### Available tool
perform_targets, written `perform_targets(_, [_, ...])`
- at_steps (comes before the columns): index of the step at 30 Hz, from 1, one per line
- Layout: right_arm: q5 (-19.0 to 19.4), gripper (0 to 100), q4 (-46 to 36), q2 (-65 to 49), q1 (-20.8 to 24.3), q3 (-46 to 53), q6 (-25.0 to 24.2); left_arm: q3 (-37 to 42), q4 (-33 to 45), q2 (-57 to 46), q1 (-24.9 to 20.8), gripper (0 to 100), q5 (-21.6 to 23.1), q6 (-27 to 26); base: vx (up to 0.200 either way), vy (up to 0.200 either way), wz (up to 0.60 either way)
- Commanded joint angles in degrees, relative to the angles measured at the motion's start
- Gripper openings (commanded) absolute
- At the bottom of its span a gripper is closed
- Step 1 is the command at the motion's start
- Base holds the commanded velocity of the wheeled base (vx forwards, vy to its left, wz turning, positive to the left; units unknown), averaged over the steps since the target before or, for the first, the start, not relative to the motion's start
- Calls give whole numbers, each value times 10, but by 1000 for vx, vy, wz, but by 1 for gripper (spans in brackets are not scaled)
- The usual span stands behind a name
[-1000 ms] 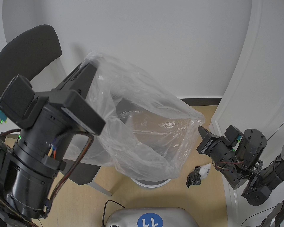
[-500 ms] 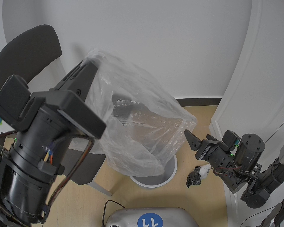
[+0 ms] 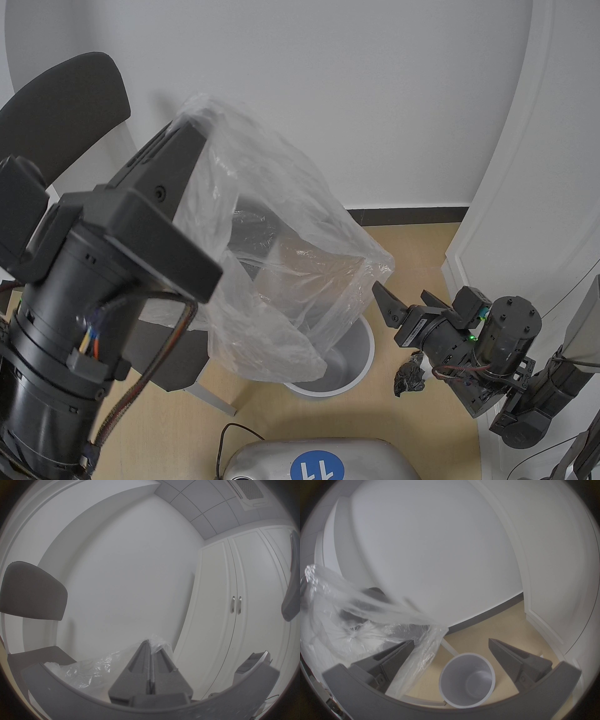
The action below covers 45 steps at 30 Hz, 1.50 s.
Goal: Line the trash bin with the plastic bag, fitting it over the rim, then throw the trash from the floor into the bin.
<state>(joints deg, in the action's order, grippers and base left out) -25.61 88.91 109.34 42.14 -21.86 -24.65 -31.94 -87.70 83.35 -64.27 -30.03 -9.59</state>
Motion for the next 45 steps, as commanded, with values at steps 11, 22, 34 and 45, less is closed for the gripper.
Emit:
perform_targets(11, [1, 100, 11, 31, 10, 0, -4, -2, 0, -9, -14, 0, 1, 4, 0, 0, 0])
perform_targets(22, [1, 100, 11, 31, 12, 0, -5, -2, 0, -10, -16, 0, 1, 3, 0, 0, 0])
perform_targets(34, [-1, 0, 11, 30, 7, -2, 0, -3, 0, -10, -20, 0, 1, 3, 0, 0, 0])
perform_targets(45, [-10, 0, 9, -78, -38, -12, 78, 3, 10, 9, -1, 0, -5, 13, 0, 0, 0])
